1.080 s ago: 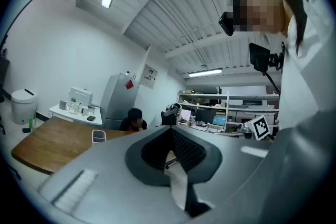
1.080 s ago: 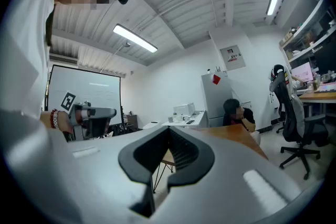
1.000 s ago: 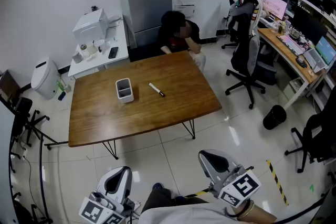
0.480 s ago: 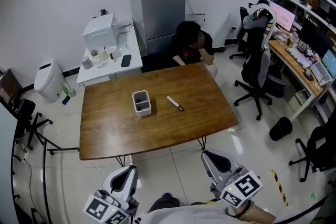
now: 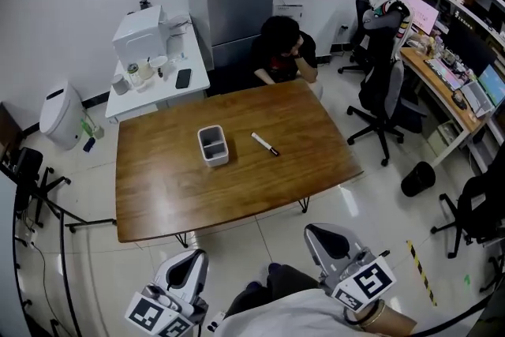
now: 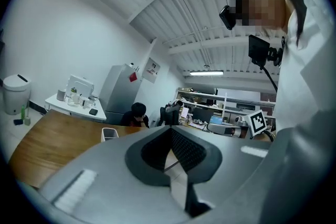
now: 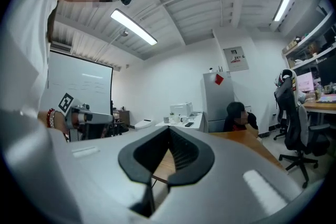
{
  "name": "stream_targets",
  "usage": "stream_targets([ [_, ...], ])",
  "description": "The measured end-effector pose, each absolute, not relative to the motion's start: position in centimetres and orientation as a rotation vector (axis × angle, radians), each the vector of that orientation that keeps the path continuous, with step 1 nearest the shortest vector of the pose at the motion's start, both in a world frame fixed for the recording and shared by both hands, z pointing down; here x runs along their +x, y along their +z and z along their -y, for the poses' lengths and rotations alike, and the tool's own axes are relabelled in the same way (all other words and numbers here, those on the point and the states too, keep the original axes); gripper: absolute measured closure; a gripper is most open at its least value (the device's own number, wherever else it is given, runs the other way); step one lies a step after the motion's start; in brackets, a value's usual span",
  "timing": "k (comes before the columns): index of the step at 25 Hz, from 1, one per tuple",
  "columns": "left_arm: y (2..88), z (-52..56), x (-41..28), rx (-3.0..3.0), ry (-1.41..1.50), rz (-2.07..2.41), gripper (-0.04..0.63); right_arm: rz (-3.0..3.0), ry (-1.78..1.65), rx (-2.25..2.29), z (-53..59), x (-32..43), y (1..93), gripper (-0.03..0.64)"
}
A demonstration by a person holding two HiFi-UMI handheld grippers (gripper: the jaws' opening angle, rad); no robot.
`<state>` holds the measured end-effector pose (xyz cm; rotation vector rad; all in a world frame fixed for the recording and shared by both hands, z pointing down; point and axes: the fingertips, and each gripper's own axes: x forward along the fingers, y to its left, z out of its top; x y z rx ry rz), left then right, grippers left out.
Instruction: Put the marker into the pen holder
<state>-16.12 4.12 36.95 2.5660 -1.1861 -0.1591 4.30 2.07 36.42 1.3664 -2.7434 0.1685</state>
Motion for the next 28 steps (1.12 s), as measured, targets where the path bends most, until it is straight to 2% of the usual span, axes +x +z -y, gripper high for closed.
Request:
stream_targets([
  [9, 37.3, -1.3, -16.8, 2.523, -0.159, 1.246, 0.601, 2.761, 0.209, 1.456, 3.3, 4.5, 36.3, 0.623],
  [18, 36.8, 7.5, -16.2, 2.519, -0.14, 1.308, 0.601, 2.802, 0.201, 1.392, 12.7, 4.7, 36.7, 0.623],
  [28, 38.1, 14.7, -15.3, 2.475, -0.178, 1.374, 0.601, 2.752, 0.286, 1.31, 20.8, 7.5, 41.3, 0.623],
])
